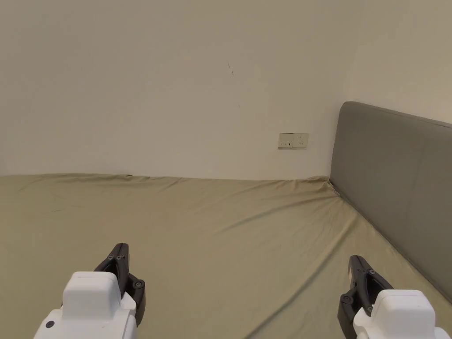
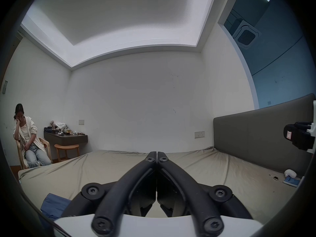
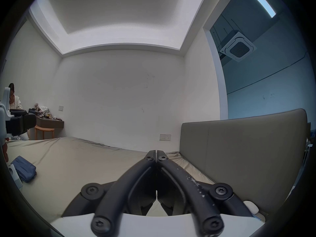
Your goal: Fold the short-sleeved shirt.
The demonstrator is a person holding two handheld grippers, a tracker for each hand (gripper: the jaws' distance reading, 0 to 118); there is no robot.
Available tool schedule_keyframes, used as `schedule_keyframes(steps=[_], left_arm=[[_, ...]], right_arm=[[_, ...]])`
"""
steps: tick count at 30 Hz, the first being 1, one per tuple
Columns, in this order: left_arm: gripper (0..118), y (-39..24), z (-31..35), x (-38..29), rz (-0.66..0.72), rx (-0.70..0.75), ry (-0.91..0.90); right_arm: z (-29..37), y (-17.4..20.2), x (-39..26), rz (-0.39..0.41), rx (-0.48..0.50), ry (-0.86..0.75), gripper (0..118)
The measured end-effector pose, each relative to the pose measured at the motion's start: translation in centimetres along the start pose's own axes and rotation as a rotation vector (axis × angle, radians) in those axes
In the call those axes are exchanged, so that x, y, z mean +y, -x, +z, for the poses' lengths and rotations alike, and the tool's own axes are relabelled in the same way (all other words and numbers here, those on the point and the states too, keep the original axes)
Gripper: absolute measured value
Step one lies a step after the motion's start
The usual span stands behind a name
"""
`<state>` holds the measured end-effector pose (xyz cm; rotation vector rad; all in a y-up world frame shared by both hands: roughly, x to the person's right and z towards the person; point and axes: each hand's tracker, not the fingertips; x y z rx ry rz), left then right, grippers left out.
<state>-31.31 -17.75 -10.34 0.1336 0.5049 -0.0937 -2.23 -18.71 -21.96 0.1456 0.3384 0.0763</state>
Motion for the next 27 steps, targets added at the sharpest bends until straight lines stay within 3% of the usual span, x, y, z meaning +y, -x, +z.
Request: schedule_keyframes(steps=[27], left_arm=[[0, 0.15, 0.27, -0.26, 0.017, 0.002, 0.006]], right_arm=[[0.09, 0.47, 0.34, 0.007, 0.013, -0.002, 1]])
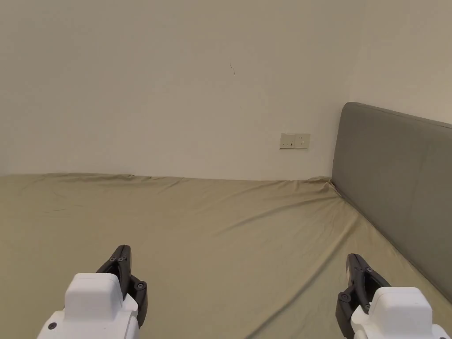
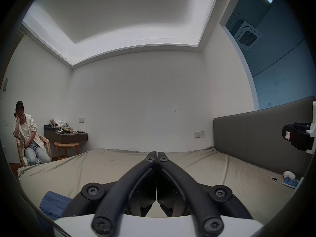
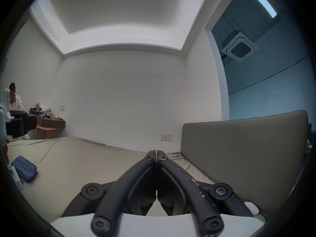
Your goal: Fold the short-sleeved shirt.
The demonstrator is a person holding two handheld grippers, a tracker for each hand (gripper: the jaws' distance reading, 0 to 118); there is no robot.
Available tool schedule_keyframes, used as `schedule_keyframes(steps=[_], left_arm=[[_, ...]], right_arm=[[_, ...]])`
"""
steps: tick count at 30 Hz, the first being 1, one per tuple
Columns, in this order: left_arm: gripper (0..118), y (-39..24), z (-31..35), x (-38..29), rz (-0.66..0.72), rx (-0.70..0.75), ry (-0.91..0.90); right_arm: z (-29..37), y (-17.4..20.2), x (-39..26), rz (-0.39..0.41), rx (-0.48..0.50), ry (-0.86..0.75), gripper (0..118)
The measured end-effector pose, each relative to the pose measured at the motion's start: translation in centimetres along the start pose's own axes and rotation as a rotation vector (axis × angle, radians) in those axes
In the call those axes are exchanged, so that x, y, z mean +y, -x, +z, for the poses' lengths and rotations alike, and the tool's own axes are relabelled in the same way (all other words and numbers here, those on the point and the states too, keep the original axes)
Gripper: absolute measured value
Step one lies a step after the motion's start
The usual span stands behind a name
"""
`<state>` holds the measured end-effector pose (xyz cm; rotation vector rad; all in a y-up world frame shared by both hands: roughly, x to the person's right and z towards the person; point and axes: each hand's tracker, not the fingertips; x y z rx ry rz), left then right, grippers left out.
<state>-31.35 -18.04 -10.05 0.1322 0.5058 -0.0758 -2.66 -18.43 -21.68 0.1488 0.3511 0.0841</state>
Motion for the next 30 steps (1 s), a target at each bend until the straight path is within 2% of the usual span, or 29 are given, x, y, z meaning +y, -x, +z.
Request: schedule_keyframes(steps=[20, 22, 23, 25, 26, 28, 29, 30], left_arm=[[0, 0.12, -0.15, -0.67, 0.011, 0.009, 0.026], [1, 0.14, -0.19, -0.74, 0.018, 0.014, 0.028], [8, 0.2, -0.24, -0.76, 0.023, 0.014, 0.038], [33, 0.39, -0.31, -0.88, 0.043, 0.013, 0.038], [50, 0.46, -0.36, -0.87, 0.045, 0.013, 0.044], [78, 0.5, -0.33, -0.87, 0.047, 0.021, 0.039], [103, 0.61, -0.33, -0.92, 0.05, 0.022, 0.035], [118, 0.68, -0.34, -0.89, 0.056, 0.021, 0.033]], right_arm=[[-0.27, 0.42, -0.22, 0.002, 0.017, 0.017, 1], [-0.34, 0.49, -0.42, 0.004, 0.007, 0.01, 12], [-0.43, 0.41, -0.43, -0.006, 0.011, 0.016, 28], [-0.83, 0.29, -0.46, -0.016, 0.013, 0.041, 64], [-0.82, 0.27, -0.51, -0.015, 0.014, 0.043, 73], [-0.79, 0.19, -0.66, -0.014, 0.017, 0.041, 76], [-0.78, 0.15, -0.67, -0.021, 0.018, 0.043, 83], [-0.71, 0.2, -0.62, -0.028, 0.015, 0.042, 95]])
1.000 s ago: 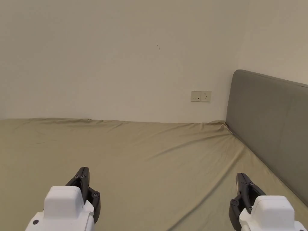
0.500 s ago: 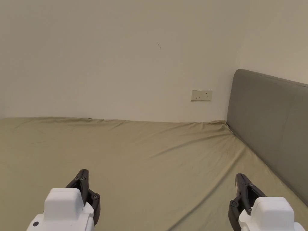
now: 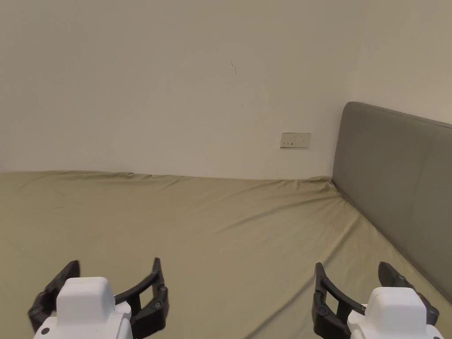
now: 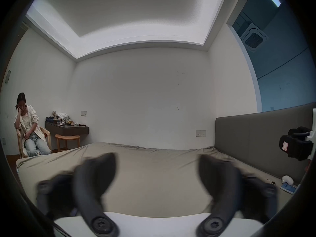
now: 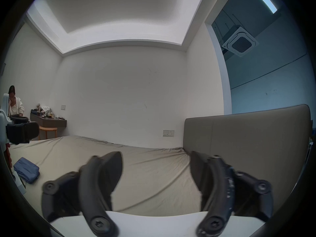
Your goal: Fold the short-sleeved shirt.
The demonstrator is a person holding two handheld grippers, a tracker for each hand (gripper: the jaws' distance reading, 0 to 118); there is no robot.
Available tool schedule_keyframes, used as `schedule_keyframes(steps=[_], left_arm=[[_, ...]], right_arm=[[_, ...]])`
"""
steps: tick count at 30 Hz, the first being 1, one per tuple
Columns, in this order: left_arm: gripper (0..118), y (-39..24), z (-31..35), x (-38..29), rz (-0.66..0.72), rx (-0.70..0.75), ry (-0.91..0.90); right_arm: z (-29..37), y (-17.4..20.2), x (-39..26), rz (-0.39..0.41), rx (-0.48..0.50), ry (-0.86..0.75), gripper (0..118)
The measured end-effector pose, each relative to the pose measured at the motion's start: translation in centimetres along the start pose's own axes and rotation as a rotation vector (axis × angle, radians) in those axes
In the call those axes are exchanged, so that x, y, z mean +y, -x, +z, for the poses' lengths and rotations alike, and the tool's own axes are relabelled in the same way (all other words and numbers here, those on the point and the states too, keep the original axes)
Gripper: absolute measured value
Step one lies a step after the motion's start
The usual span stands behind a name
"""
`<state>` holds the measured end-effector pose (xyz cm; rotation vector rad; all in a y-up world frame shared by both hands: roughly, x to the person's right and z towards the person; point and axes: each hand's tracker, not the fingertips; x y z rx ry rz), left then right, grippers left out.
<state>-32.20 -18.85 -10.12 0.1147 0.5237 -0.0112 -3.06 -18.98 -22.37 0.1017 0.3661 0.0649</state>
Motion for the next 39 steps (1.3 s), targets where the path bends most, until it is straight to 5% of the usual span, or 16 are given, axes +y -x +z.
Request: schedule_keyframes(steps=[2, 39], left_arm=[[118, 0.2, 0.2, 0.1, 0.017, -0.01, -0.023], [118, -0.3, 0.3, 0.0, -0.015, 0.007, -0.016]], right_arm=[[-0.1, -0.1, 0.0, -0.007, 0.001, 0.002, 118], [0.1, 0.2, 0.2, 0.01, -0.006, -0.019, 118]])
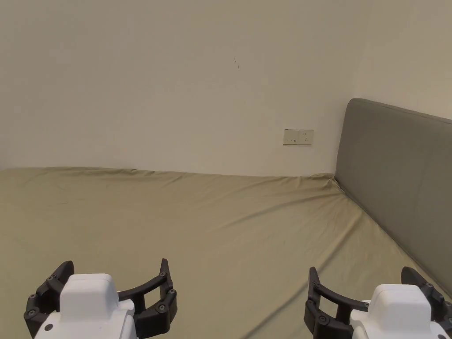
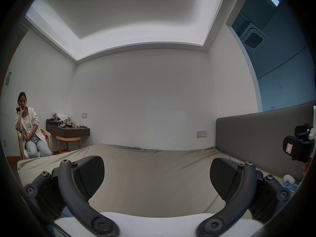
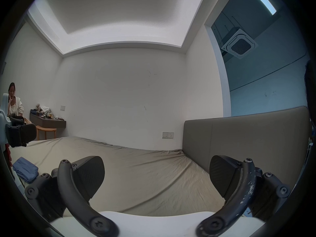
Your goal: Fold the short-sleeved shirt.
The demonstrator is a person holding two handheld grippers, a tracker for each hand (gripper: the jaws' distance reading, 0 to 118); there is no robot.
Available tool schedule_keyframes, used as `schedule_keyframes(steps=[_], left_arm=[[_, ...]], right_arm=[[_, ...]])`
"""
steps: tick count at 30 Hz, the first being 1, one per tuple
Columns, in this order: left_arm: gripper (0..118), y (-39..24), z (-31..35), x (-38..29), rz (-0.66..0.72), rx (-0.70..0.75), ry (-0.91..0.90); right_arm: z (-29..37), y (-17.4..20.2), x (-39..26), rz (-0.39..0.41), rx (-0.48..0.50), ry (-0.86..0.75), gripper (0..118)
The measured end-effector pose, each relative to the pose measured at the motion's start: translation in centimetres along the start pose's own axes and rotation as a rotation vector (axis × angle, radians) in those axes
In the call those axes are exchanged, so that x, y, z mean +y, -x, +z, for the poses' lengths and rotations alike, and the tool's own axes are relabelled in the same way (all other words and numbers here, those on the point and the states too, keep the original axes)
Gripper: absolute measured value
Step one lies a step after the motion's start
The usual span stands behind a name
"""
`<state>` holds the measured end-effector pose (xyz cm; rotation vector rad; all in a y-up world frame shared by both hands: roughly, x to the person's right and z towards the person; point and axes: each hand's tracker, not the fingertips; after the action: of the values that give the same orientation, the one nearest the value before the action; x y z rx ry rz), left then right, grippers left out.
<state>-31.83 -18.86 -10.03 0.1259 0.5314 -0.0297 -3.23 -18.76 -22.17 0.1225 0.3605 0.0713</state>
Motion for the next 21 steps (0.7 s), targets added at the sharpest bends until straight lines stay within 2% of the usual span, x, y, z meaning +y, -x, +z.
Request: schedule_keyframes(steps=[21], left_arm=[[118, 0.22, 0.03, -0.08, -0.004, 0.002, -0.002]], right_arm=[[0.06, 0.38, -0.04, 0.005, 0.015, -0.003, 118]])
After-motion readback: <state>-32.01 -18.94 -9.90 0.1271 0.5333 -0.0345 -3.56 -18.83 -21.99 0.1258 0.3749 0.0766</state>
